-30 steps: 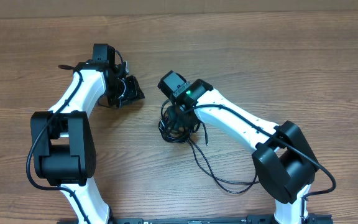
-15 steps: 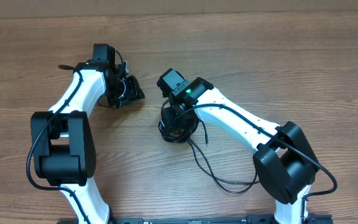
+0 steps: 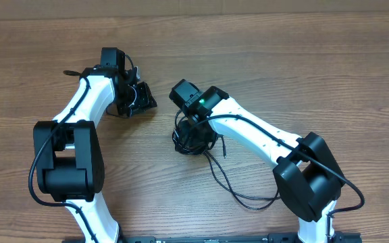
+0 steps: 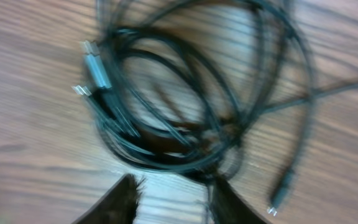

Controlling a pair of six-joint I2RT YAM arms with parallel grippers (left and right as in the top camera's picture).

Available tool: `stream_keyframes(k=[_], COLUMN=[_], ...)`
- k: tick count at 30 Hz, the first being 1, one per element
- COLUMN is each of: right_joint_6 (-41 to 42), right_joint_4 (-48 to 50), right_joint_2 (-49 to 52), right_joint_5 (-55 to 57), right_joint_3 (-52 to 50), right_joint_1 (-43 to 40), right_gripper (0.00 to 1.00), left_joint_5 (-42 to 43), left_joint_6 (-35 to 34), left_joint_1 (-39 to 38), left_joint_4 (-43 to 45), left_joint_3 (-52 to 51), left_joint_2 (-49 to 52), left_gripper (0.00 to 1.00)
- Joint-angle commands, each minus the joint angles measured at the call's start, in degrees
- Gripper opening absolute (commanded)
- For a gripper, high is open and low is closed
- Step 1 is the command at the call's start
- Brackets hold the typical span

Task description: Untangle cables

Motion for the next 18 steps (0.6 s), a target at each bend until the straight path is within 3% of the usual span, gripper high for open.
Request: stream_keyframes(k=[1,6,10,18], right_joint_6=[10.67,14.99,14.97,15.06], right_joint_4=[-2.4,-4.92,-4.92,-4.96], right_joint_2=[0.72,0.74,0.76,0.76], right_joint_5=[6.32,3.74,-4.63,-7.63], right_joint_3=[0.42,0.39,0.39,0.09], right_joint_1=[-2.29,-6.69,-8.72,-6.54], right_gripper=[0.46,0.61,0.55,0.46], left_joint_5=[4.55,9.09,9.25,11.63], left_joint_6=[3.06,7.69,8.68,14.23], left_joint_1=[-0.48,-0.79,-1.51,-5.11], left_joint_4=[-0.07,-0.11,-0.76,-2.54], left_joint_3=[0.74,0.74,0.74,0.74], left_joint_2=[0.96,0.96,0.96,0.96], left_gripper=[0.42,0.43,0.46,0.47])
